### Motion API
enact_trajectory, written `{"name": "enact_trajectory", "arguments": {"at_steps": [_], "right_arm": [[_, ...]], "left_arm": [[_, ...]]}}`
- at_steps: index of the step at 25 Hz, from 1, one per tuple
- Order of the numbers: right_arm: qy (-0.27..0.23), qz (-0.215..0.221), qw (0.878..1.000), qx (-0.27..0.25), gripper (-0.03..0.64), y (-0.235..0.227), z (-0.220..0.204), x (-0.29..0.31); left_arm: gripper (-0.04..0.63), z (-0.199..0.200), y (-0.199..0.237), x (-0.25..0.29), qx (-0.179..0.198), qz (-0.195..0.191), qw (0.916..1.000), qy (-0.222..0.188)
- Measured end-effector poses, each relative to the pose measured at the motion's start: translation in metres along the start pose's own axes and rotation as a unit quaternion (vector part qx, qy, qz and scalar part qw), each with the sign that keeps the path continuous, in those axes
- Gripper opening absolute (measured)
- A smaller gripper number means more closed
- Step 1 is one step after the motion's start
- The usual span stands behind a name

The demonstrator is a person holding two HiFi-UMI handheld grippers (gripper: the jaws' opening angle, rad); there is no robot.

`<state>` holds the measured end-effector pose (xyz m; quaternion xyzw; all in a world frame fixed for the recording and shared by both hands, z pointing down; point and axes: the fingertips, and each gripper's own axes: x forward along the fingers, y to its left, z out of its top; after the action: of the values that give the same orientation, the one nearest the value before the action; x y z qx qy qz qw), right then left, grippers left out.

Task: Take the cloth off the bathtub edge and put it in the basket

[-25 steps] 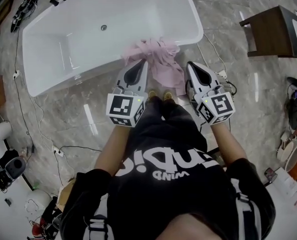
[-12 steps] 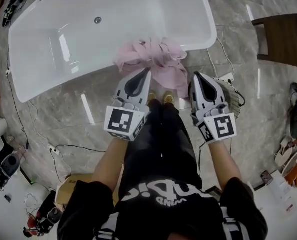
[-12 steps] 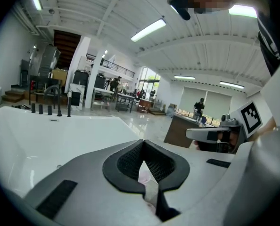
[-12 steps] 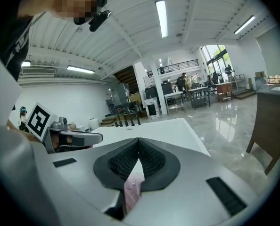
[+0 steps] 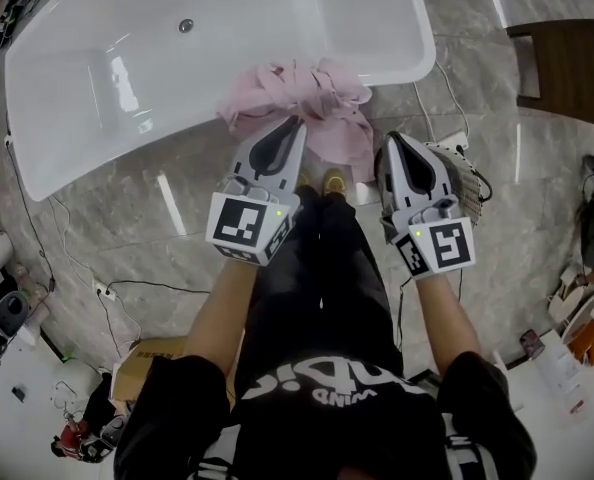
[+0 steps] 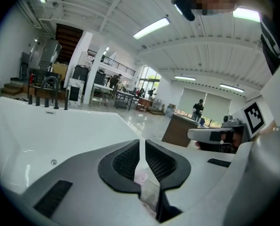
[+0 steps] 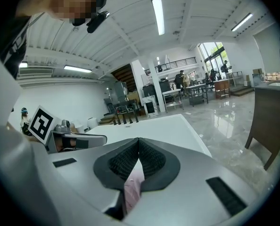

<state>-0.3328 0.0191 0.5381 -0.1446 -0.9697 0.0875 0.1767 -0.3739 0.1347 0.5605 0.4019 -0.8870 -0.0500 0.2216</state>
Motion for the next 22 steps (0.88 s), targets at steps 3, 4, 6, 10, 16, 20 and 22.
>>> {"name": "enact_trajectory", "arguments": {"at_steps": [3, 4, 6, 10, 16, 20, 22], "right_arm": [[0.002, 0.000, 1.000, 0.002, 0.011, -0.001, -0.001, -0.005], [0.003, -0.001, 1.000, 0.002, 0.011, -0.002, -0.002, -0.007], [0.005, -0.003, 1.000, 0.003, 0.011, -0.002, -0.001, -0.009], [0.007, -0.006, 1.000, 0.006, 0.011, -0.003, -0.002, -0.010], [0.014, -0.010, 1.000, 0.012, 0.011, -0.006, -0.007, -0.013], [0.014, -0.012, 1.000, 0.018, 0.011, -0.007, -0.008, -0.014], [0.015, -0.014, 1.000, 0.022, 0.011, -0.009, -0.009, -0.013]], "left_arm": [[0.127, -0.004, -0.005, 0.003, -0.010, -0.008, 0.9999, 0.006], [0.169, -0.006, -0.007, 0.005, -0.013, -0.013, 0.9998, 0.010], [0.313, -0.010, -0.009, 0.008, -0.011, -0.023, 0.9995, 0.020], [0.357, -0.020, -0.012, 0.014, 0.015, -0.046, 0.9973, 0.055], [0.357, -0.034, -0.009, 0.026, 0.042, -0.061, 0.9936, 0.085], [0.357, -0.049, 0.003, 0.038, 0.080, -0.066, 0.9881, 0.114], [0.357, -0.059, 0.011, 0.048, 0.100, -0.065, 0.9840, 0.132]]}}
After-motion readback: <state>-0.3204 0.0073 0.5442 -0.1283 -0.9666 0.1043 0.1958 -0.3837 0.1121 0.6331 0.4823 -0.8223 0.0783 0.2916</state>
